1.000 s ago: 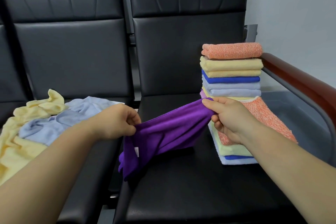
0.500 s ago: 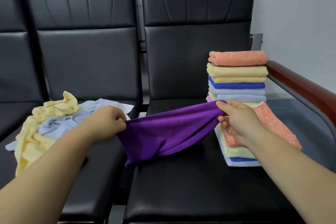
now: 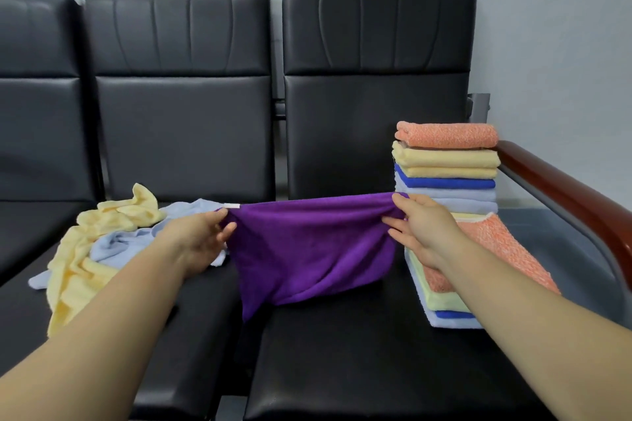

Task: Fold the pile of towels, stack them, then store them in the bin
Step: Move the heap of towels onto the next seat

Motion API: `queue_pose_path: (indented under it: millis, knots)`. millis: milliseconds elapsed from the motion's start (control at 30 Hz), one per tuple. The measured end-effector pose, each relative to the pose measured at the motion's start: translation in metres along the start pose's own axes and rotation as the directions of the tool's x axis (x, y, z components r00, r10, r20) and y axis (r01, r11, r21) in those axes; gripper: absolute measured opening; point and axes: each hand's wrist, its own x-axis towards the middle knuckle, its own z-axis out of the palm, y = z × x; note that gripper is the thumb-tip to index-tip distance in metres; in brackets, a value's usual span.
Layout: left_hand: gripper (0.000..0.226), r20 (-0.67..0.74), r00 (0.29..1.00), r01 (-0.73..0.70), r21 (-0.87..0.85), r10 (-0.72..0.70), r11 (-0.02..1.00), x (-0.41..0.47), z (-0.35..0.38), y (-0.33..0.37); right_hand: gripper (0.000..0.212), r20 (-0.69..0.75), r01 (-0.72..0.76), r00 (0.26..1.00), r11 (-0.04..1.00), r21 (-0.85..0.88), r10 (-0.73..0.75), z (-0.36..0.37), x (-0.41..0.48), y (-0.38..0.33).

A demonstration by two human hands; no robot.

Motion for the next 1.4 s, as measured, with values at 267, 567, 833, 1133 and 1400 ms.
queue_pose_path:
  millis: [267, 567, 833, 1133, 1400]
  knots:
    - [0.034, 0.084, 0.938, -0.3, -0.295, 0.337, 0.907, 0.024, 0.021, 0.032, 0.018, 0.017, 0.227, 0.973, 0.967, 0.114, -0.231, 0.03, 0.034, -0.062]
    - [0.019, 0.216, 0.869, -0.465, 0.049, 0.446, 0.884, -0.02, -0.004, 0.028, 0.016, 0.012, 0.359, 0.922, 0.846, -0.394, -0.386, -0.024, -0.008, -0.036]
    - [0.017, 0.201, 0.957, -0.291, 0.611, 0.211, 0.736, -0.026, -0.028, -0.022, 0.039, 0.193, 0.226, 0.973, 0.384, -0.895, -0.124, -0.049, -0.038, -0.002]
    - [0.028, 0.081, 0.997, -0.064, 0.761, 0.003, 0.645, -0.028, -0.018, -0.044, 0.041, 0.233, 0.22, 0.971, 0.184, -0.958, 0.053, -0.046, -0.06, -0.006]
    - [0.027, -0.056, 0.994, -0.036, 0.661, 0.098, 0.75, 0.0, -0.018, -0.062, 0.032, 0.246, 0.267, 0.951, 0.096, -0.959, -0.189, -0.026, -0.04, 0.017]
